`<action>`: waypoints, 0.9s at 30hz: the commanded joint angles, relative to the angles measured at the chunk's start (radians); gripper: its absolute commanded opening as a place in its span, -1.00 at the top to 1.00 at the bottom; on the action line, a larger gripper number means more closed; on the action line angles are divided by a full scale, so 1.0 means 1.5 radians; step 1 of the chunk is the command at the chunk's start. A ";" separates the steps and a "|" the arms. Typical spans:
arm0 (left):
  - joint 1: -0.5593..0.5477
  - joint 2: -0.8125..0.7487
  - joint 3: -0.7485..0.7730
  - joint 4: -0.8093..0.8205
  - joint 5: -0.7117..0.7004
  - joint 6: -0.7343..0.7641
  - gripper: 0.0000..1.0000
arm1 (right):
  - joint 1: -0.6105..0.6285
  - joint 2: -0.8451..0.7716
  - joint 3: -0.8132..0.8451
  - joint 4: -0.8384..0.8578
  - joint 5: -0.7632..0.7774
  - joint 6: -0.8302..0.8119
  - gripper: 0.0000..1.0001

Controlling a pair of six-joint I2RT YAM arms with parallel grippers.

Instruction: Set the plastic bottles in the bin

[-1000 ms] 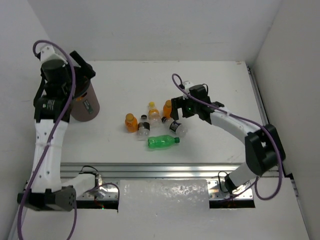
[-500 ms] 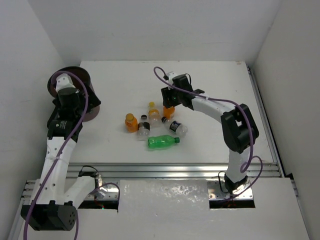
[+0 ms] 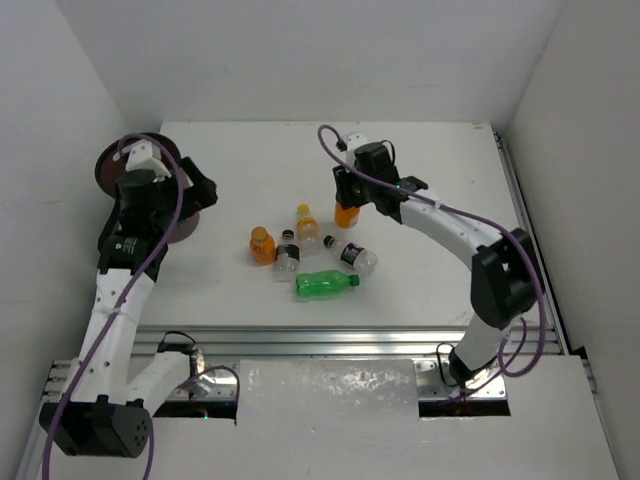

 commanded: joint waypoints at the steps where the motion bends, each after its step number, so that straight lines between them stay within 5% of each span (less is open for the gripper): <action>1: -0.068 0.022 0.040 0.089 0.132 -0.018 -0.99 | -0.010 -0.104 0.039 -0.021 0.003 0.012 0.64; 4: -0.121 0.061 0.060 0.115 0.188 -0.011 -1.00 | -0.037 -0.155 0.061 -0.094 -0.067 0.047 0.66; 8: -0.215 0.133 0.138 0.110 0.254 0.072 -1.00 | -0.124 -0.172 0.103 -0.195 -0.390 0.070 0.66; 11: -0.218 0.148 0.168 0.093 0.353 0.138 -0.99 | -0.143 -0.193 0.080 -0.197 -0.531 0.077 0.66; 15: -0.256 0.156 0.160 0.091 0.502 0.186 -1.00 | -0.144 -0.203 0.070 -0.162 -0.639 0.109 0.66; 27: -0.357 0.220 0.139 0.139 0.556 0.166 -1.00 | -0.128 -0.206 0.048 0.002 -0.788 0.253 0.64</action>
